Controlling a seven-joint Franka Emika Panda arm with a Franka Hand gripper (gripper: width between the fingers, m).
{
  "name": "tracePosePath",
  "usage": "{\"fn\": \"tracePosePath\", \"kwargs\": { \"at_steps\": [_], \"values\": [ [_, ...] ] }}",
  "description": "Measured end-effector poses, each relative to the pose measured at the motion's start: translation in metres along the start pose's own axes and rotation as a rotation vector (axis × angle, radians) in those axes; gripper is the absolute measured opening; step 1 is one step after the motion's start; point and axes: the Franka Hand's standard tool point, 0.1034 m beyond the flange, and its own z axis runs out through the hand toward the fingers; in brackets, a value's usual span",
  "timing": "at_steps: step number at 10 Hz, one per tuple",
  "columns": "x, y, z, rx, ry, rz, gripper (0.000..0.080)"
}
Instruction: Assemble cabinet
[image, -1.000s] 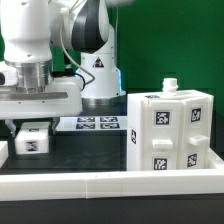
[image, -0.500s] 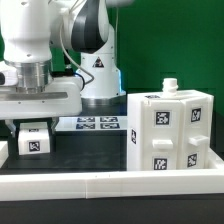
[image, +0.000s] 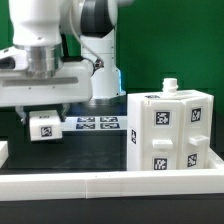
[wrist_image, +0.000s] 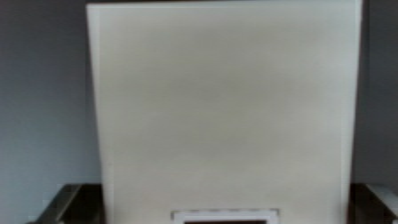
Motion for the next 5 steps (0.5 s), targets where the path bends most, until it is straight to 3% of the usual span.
{"fn": "tracePosePath", "kwargs": {
  "at_steps": [3,5],
  "values": [
    [0.024,-0.034,-0.039,0.024,-0.015,0.029,0.0563],
    [0.046,-0.045,-0.063,0.028,-0.011,0.032,0.0563]
  ]
}}
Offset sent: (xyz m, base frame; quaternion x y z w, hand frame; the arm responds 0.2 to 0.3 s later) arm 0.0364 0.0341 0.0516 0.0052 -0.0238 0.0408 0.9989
